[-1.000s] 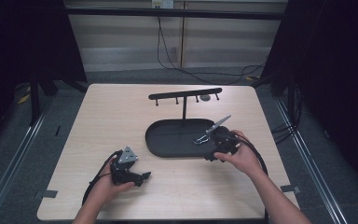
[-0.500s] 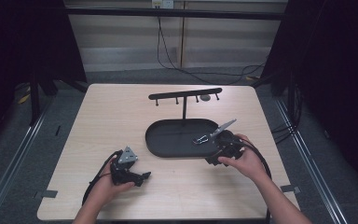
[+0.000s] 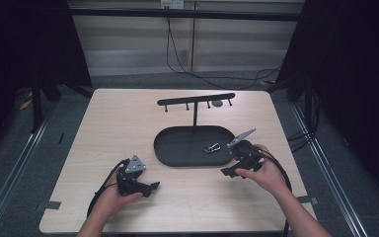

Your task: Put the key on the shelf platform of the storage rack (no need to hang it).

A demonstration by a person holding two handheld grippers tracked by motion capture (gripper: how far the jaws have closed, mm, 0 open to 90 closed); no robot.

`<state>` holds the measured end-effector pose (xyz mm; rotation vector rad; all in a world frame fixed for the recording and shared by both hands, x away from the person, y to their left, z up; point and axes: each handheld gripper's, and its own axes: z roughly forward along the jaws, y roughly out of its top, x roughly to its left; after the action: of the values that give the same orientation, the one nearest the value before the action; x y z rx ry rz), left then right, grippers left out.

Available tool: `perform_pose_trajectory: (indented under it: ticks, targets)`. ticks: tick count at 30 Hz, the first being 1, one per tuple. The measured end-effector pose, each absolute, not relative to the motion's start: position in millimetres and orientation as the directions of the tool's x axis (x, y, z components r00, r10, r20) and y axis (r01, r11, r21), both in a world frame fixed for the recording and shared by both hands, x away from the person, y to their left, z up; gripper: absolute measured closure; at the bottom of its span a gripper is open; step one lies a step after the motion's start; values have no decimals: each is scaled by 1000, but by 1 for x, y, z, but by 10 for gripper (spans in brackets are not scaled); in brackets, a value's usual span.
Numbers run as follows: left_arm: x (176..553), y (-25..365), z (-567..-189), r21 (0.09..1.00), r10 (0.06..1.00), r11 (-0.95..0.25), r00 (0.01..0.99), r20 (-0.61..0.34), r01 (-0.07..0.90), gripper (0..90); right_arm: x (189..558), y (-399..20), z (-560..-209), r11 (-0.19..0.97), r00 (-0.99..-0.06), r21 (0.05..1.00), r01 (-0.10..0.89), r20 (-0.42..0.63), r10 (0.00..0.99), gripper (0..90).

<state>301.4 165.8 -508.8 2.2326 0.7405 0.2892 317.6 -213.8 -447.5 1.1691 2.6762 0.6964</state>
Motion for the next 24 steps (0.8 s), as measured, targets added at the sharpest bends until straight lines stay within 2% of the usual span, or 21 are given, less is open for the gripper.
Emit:
perform_pose_trajectory:
  ticks: [24]
  targets:
    - [301,166,-509,723,591,-549,807,-21,421,146,301,-230,-455,570,-676,477,670,75,733,238]
